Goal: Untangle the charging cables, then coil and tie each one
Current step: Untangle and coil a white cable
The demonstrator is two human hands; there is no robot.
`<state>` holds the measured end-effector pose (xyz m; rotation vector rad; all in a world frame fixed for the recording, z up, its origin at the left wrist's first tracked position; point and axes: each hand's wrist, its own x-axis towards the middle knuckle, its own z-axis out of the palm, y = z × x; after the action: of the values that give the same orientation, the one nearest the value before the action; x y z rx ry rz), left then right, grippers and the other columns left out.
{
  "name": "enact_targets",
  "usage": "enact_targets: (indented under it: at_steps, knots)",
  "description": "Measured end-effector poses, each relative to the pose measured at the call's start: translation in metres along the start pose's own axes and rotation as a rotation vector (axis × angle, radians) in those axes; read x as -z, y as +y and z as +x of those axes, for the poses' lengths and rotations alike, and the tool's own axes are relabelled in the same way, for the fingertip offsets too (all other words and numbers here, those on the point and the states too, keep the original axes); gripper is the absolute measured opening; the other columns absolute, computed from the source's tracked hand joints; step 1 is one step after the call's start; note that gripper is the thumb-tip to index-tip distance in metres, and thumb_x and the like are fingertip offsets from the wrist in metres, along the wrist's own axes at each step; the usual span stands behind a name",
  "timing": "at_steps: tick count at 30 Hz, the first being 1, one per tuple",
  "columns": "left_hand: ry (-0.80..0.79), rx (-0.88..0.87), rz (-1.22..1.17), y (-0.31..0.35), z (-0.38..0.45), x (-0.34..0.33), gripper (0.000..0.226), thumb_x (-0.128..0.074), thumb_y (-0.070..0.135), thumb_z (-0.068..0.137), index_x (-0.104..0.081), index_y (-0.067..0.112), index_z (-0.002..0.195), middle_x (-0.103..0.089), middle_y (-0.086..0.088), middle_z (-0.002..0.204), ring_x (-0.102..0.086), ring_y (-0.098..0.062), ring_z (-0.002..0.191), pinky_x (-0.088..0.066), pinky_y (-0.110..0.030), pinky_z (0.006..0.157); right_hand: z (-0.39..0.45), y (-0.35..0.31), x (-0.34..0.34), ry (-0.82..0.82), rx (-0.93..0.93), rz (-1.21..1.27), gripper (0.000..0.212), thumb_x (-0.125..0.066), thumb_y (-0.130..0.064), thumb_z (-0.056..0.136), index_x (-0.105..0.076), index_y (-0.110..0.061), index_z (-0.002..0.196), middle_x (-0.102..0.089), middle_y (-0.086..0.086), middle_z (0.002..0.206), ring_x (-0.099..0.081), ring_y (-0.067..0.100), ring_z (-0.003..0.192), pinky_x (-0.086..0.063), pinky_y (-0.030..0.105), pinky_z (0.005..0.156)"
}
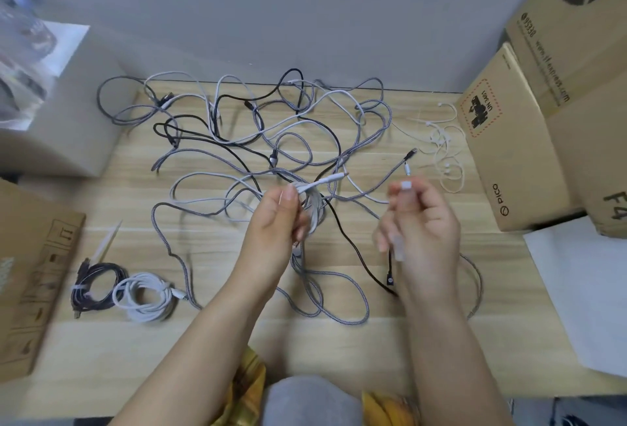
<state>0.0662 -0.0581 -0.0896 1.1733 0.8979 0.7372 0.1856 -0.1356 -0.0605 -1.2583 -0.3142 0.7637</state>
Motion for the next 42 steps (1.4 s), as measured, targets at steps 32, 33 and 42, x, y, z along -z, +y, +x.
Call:
enact_targets:
  at_steps: [32,33,42]
  knots:
    - [-0.139,-0.376,0.308,0.029,-0.030,0.011,0.024,-0.039,0.038,0.093,-0.034,0.025,0.074,-0.052,0.012,0.050,-0.047,-0.006,0.038,-0.034,-0.019,0.042,-0.055,0.000,-0.039,-0.317,-0.399,0.359,0.012,-0.051,-0.004,0.074,-0.057,-0.002,0.084,-0.053,0.004,0.058,-0.047,0.010,0.043,-0.043,0.021,0.043]
    - [-0.116,-0.390,0.330,0.029,-0.029,0.012,0.025,-0.038,0.043,0.093,-0.034,0.029,0.072,-0.051,0.009,0.052,-0.047,-0.009,0.042,-0.034,-0.024,0.043,-0.055,0.000,-0.040,-0.314,-0.405,0.372,0.011,-0.051,-0.002,0.073,-0.059,-0.002,0.080,-0.053,0.005,0.058,-0.048,0.011,0.043,-0.043,0.022,0.043]
    - [0.002,-0.393,0.326,0.025,-0.032,0.012,0.030,-0.030,0.057,0.088,-0.042,0.030,0.083,-0.058,-0.010,0.063,-0.056,-0.031,0.061,-0.045,-0.051,0.058,-0.056,-0.003,-0.040,-0.291,-0.449,0.242,0.013,-0.054,-0.010,0.071,-0.060,-0.006,0.081,-0.046,0.002,0.053,-0.037,0.009,0.035,-0.036,0.020,0.037]
